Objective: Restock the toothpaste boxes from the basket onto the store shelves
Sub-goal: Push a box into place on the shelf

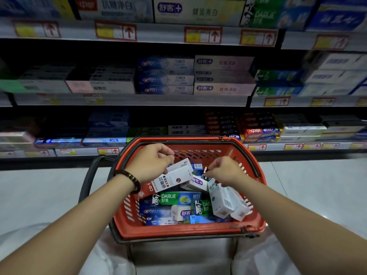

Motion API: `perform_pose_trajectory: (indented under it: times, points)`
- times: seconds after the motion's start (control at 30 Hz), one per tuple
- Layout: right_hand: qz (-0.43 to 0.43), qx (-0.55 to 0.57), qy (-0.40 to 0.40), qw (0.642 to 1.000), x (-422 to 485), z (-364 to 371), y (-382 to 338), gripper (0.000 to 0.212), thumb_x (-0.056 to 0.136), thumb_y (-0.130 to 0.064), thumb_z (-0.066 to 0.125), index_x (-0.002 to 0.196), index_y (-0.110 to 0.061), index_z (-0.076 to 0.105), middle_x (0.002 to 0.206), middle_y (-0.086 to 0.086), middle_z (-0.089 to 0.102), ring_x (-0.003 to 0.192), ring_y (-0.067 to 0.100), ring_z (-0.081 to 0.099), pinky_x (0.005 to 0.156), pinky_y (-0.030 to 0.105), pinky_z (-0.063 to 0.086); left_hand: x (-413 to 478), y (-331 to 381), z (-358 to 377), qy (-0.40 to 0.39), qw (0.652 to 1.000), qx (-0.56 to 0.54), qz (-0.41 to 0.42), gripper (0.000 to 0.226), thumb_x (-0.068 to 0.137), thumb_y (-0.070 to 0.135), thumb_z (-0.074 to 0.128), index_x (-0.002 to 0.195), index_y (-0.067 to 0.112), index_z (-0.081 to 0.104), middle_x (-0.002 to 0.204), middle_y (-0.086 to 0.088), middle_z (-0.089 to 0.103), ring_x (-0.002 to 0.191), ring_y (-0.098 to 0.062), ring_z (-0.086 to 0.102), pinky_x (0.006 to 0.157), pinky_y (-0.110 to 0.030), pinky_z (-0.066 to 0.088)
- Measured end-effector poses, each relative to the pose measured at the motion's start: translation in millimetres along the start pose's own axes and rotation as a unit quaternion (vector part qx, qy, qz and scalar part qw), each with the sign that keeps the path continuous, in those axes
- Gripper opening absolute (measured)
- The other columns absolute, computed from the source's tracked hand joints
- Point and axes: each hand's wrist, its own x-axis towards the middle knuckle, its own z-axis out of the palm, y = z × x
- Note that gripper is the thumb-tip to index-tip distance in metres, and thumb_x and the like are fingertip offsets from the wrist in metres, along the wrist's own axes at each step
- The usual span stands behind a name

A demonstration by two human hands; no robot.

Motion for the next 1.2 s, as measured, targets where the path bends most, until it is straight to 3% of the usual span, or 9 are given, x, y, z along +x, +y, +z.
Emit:
perform_pose_trajectory:
  times: [0.13, 0.2, 0.27, 0.3, 0.47, 0.57, 0.77, 0.97, 1.2]
  points:
    - [0.029, -0.125, -0.029, 0.991, -4, 12, 22, 0.059, 0.082, -0.034, 0.092, 0.128, -0.014, 0.063, 0.118, 0.005, 0.062, 0.098, 0.021, 0.061, 0.070, 0.027, 0.050, 4, 7, 2, -0.002, 1.000, -0.012, 0.015, 0.006, 0.101, 0.024, 0.065, 0.105, 0.028, 0.069, 0.087, 0.007, 0.078, 0.072, -0.011, 0.075, 0.066, -0.031, 0.056]
    - [0.044, -0.187, -0.037, 0.981, -6, 20, 32, 0.087, 0.075, -0.044, 0.095, 0.143, -0.014, 0.050, 0.134, 0.011, 0.053, 0.116, 0.028, 0.060, 0.090, 0.033, 0.057, 4, 9, 3, -0.004, 1.000, -0.016, 0.019, 0.007, 0.100, 0.024, 0.065, 0.105, 0.027, 0.069, 0.090, 0.006, 0.078, 0.073, -0.011, 0.076, 0.065, -0.029, 0.055]
    - [0.054, -0.274, -0.042, 0.959, -10, 29, 39, 0.111, 0.069, -0.056, 0.094, 0.153, -0.015, 0.036, 0.148, 0.017, 0.039, 0.136, 0.036, 0.047, 0.113, 0.045, 0.049, 3, 11, 2, -0.005, 1.000, -0.019, 0.022, 0.007, 0.100, 0.025, 0.065, 0.105, 0.028, 0.069, 0.091, 0.007, 0.078, 0.074, -0.010, 0.076, 0.064, -0.027, 0.054]
    - [0.055, -0.313, -0.045, 0.947, -13, 33, 41, 0.118, 0.068, -0.062, 0.092, 0.156, -0.014, 0.030, 0.150, 0.017, 0.035, 0.141, 0.037, 0.041, 0.116, 0.047, 0.045, 3, 12, 2, -0.005, 1.000, -0.019, 0.024, 0.007, 0.100, 0.025, 0.065, 0.105, 0.028, 0.069, 0.091, 0.007, 0.078, 0.074, -0.010, 0.076, 0.064, -0.027, 0.054]
    - [0.034, -0.405, -0.048, 0.913, -24, 52, 43, 0.133, 0.061, -0.077, 0.086, 0.158, -0.013, 0.022, 0.149, 0.013, 0.035, 0.139, 0.032, 0.038, 0.107, 0.045, 0.049, 2, 13, 1, -0.008, 0.999, -0.022, 0.028, 0.007, 0.101, 0.025, 0.065, 0.106, 0.028, 0.069, 0.092, 0.007, 0.078, 0.074, -0.011, 0.075, 0.059, -0.024, 0.051]
    - [0.017, -0.438, -0.040, 0.898, -25, 61, 43, 0.148, 0.060, -0.082, 0.082, 0.164, -0.007, 0.009, 0.156, 0.016, 0.033, 0.144, 0.034, 0.037, 0.110, 0.046, 0.046, 1, 13, 0, -0.008, 0.999, -0.024, 0.030, 0.008, 0.101, 0.026, 0.064, 0.106, 0.028, 0.069, 0.093, 0.006, 0.078, 0.074, -0.011, 0.075, 0.056, -0.022, 0.050]
    - [0.013, -0.452, -0.019, 0.892, -23, 68, 46, 0.139, 0.070, -0.068, 0.084, 0.165, -0.003, 0.006, 0.156, 0.019, 0.033, 0.144, 0.036, 0.038, 0.110, 0.047, 0.049, -1, 14, -1, -0.007, 0.999, -0.020, 0.034, 0.008, 0.101, 0.025, 0.064, 0.107, 0.028, 0.068, 0.092, 0.007, 0.077, 0.074, -0.010, 0.075, 0.057, -0.021, 0.049]
    - [0.016, -0.453, -0.014, 0.891, -20, 69, 47, 0.108, 0.077, -0.055, 0.078, 0.157, -0.004, 0.027, 0.148, 0.017, 0.039, 0.137, 0.034, 0.043, 0.107, 0.047, 0.051, -3, 15, -1, -0.010, 0.999, -0.014, 0.031, 0.008, 0.101, 0.026, 0.063, 0.108, 0.028, 0.068, 0.092, 0.008, 0.078, 0.075, -0.010, 0.075, 0.061, -0.026, 0.052]
    - [0.012, -0.392, 0.003, 0.920, -21, 49, 46, 0.078, 0.080, -0.037, 0.077, 0.145, -0.008, 0.044, 0.139, 0.009, 0.049, 0.132, 0.030, 0.046, 0.101, 0.044, 0.055, -4, 16, -2, -0.012, 0.999, -0.015, 0.031, 0.008, 0.101, 0.025, 0.063, 0.107, 0.028, 0.068, 0.090, 0.010, 0.078, 0.074, -0.010, 0.075, 0.061, -0.026, 0.053]
